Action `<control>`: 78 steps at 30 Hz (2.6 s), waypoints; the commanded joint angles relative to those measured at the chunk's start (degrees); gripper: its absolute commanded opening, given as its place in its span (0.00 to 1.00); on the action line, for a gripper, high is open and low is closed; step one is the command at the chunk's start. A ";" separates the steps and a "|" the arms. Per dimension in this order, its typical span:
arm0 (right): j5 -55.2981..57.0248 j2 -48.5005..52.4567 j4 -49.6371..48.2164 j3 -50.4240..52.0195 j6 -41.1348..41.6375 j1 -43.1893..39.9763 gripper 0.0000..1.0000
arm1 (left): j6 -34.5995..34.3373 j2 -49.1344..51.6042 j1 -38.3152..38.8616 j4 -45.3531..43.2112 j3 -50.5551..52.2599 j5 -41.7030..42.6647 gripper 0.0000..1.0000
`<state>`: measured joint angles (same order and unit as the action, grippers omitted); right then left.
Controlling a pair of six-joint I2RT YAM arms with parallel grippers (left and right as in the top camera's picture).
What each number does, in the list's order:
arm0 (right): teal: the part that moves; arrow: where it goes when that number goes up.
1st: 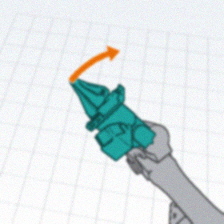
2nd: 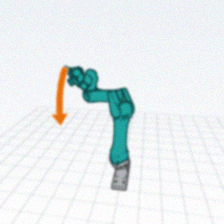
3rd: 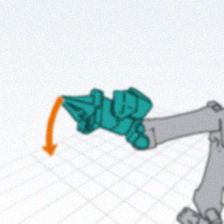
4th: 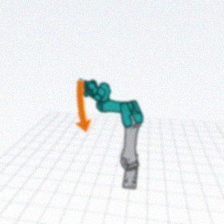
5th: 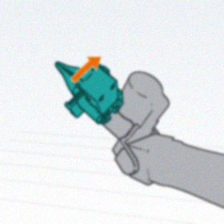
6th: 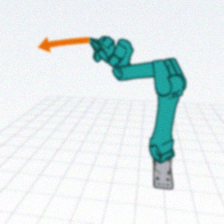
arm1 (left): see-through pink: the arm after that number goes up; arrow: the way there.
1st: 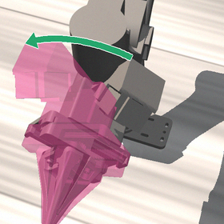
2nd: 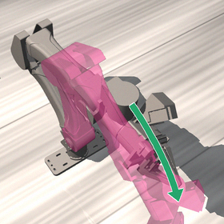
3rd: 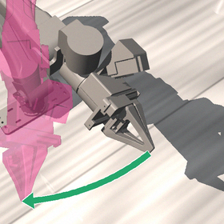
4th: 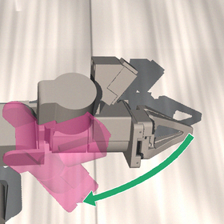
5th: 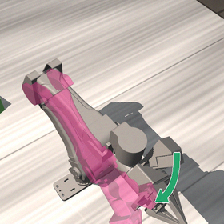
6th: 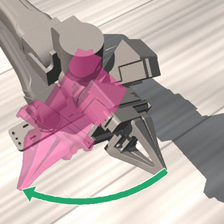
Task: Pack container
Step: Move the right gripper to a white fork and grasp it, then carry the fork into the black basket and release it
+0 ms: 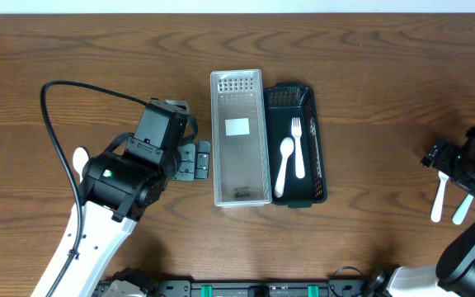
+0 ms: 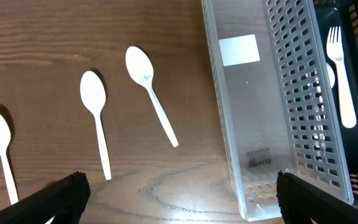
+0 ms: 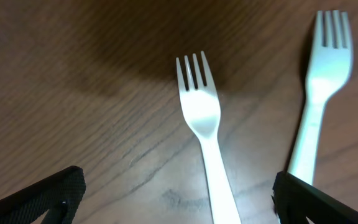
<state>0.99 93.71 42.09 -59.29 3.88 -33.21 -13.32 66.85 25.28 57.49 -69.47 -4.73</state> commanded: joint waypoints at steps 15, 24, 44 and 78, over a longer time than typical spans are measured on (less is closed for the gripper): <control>-0.44 12.37 -3.98 0.42 -1.81 -0.48 0.92 | 0.15 0.13 -0.24 0.31 0.13 -0.72 0.98; -1.95 12.37 -3.78 0.42 -0.79 -0.48 0.45 | 0.15 0.13 -0.24 0.31 0.13 -0.72 0.98; -2.97 12.37 -3.78 0.42 1.79 -0.48 0.13 | 0.17 0.13 -0.24 0.31 0.13 -0.74 0.98; -8.57 1.03 14.45 -27.12 14.99 48.46 0.01 | 0.15 0.13 -0.24 0.33 0.13 -0.72 0.98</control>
<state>-8.99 92.73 56.36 -86.30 16.14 12.03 -13.32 66.85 25.28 57.67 -69.47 -4.73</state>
